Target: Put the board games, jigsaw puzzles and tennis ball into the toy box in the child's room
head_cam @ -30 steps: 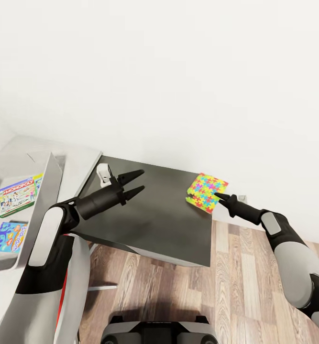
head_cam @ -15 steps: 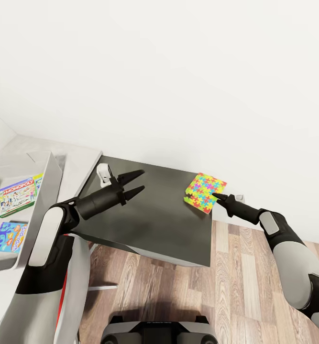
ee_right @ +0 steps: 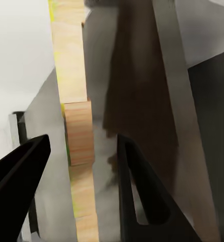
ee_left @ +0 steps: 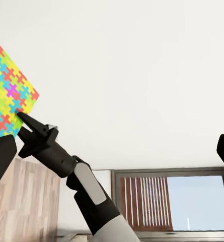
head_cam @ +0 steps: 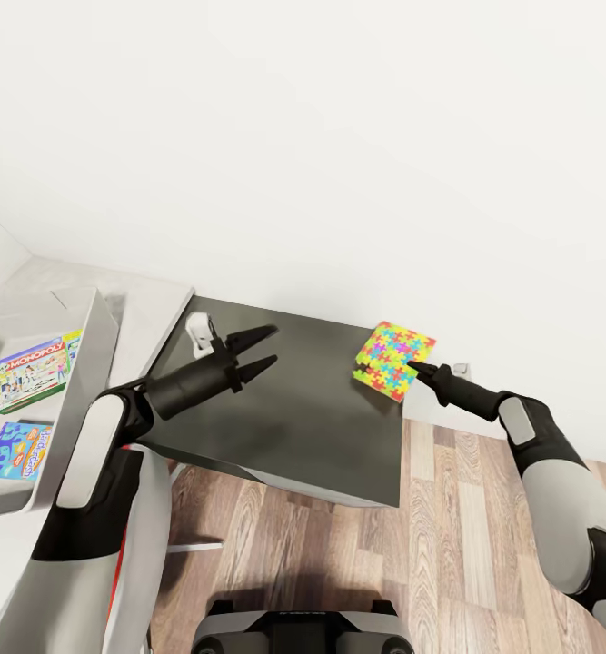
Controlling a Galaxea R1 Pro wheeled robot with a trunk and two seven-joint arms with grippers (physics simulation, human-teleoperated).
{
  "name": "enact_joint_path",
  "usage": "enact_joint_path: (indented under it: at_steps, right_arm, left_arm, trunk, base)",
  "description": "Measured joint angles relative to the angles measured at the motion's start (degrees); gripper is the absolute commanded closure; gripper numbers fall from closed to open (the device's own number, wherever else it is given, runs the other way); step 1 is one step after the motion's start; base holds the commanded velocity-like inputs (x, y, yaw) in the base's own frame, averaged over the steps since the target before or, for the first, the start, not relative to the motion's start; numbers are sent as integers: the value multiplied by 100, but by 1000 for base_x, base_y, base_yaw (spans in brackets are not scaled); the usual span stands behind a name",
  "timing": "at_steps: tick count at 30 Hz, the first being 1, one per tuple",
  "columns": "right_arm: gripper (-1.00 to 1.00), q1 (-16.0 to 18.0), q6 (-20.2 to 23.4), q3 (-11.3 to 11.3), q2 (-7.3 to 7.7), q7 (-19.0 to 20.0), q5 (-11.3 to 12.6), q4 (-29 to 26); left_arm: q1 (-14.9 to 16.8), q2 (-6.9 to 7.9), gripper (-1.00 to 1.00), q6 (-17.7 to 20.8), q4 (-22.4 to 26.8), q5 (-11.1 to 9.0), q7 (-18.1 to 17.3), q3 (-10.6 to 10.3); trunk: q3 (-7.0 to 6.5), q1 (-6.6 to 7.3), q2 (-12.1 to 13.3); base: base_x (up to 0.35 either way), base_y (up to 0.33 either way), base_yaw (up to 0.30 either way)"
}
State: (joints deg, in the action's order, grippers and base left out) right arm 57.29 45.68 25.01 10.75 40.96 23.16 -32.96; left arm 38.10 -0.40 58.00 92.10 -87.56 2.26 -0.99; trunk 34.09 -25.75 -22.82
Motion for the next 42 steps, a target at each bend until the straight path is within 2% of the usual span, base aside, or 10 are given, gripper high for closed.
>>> enact_joint_path:
  at_steps: [2,7,8,10,12,14,15,24,34,42]
  right_arm:
    - [100,-23,1,-3,0,1,-6,-55]
    - [100,-260,21,14,6,70,94,-451]
    - [100,-263,20,14,6,71,93,-455]
    - [100,-551,20,-21,8,276,92,-894]
    - [100,-662,19,-61,8,358,91,-1069]
    - [100,-855,17,-171,11,479,91,-1403]
    - [100,-1066,34,-301,30,578,102,-1809]
    - [100,-1282,198,-466,63,676,104,-2234]
    - [100,-1331,968,-512,85,668,114,-2575]
    - [100,-1360,1144,-507,99,655,106,-2762]
  left_arm:
    - [-7,0,-100,0,0,0,-14,-32]
    - [-31,2,-100,-17,0,11,-5,-380]
    - [-31,3,-100,-17,-1,11,-5,-383]
    - [-26,-13,-100,-35,0,40,29,-571]
    - [-24,-30,-100,-42,-1,49,36,-624]
    - [-24,-69,-100,-57,-1,62,45,-678]
    - [-29,-99,-100,-72,-1,73,51,-723]
    - [-31,-119,-100,-79,-1,102,67,-803]
    - [-44,-90,-100,-78,-1,103,60,-756]
    - [-43,-78,-100,-73,-1,74,60,-730]
  trunk:
    - [0,0,0]
    - [0,0,-1]
    - [0,0,-1]
    - [0,1,-1]
    - [0,0,-1]
    - [0,0,-1]
    - [0,1,-1]
    - [0,0,-1]
    - [-18,0,-1]
    - [-75,0,-1]
  base:
    - [0,0,0]
    - [0,0,0]
    - [0,0,0]
    - [0,0,0]
    - [0,0,0]
    - [0,0,0]
    - [0,0,0]
    - [0,0,0]
    - [0,0,0]
    - [0,0,0]
